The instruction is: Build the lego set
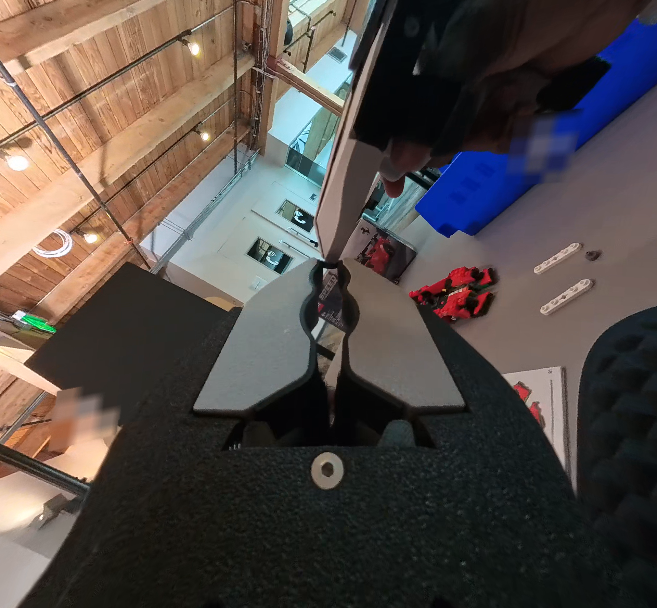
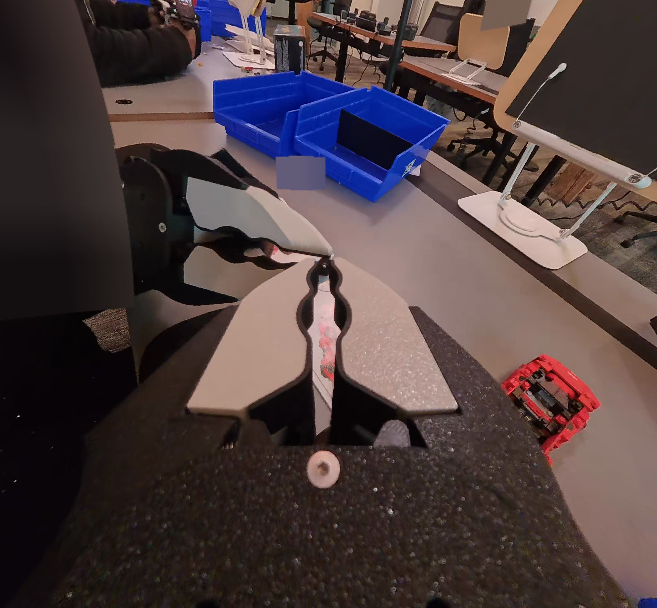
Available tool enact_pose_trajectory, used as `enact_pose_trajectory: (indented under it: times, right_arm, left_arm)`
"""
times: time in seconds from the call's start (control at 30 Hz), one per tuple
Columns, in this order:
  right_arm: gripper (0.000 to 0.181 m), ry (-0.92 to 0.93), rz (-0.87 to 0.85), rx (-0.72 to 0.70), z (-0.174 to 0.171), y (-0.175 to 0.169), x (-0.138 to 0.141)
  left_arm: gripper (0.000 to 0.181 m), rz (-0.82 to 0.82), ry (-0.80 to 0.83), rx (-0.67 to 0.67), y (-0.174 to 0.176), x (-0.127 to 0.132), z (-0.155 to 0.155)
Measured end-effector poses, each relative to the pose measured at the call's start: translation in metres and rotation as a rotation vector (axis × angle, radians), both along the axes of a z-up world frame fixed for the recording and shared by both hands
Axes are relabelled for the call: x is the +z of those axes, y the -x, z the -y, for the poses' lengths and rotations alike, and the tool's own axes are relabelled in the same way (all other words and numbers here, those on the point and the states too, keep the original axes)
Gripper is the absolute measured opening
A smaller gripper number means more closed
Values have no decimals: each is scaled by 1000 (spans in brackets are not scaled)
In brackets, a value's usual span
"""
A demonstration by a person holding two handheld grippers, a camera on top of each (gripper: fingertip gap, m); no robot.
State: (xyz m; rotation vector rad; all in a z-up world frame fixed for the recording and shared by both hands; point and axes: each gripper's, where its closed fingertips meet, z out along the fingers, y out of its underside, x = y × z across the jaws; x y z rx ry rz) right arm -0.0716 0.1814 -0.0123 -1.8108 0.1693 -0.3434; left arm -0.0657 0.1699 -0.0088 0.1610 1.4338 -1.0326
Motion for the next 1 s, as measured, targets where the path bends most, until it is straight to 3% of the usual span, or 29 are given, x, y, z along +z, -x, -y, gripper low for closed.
enact_pose_trajectory:
  times: [0.27,0.37,0.53,0.63,0.77,1.0]
  right_arm:
    - [3,52,26,-9,5,-4,-4]
    - [3,163,-15,-27,34,-15,-13]
    - [3,658,-359,-53,118,-25,-104]
    - [3,807,-429,-48,134,-22,-139]
    - [3,893,-489,-16,138,-17,-163]
    - [3,949,-507,-5,140,-18,-177]
  left_arm:
    - [8,-37,4,-10,-2,-5,3]
    - [26,-302,38,-23,-13,-30,-1]
    - [19,-835,273,-58,-16,-70,-35]
    - [18,-1059,351,-70,-7,-85,-51]
    - [16,-1133,406,-34,0,-88,-76]
    - [16,-1128,502,68,0,-84,-118]
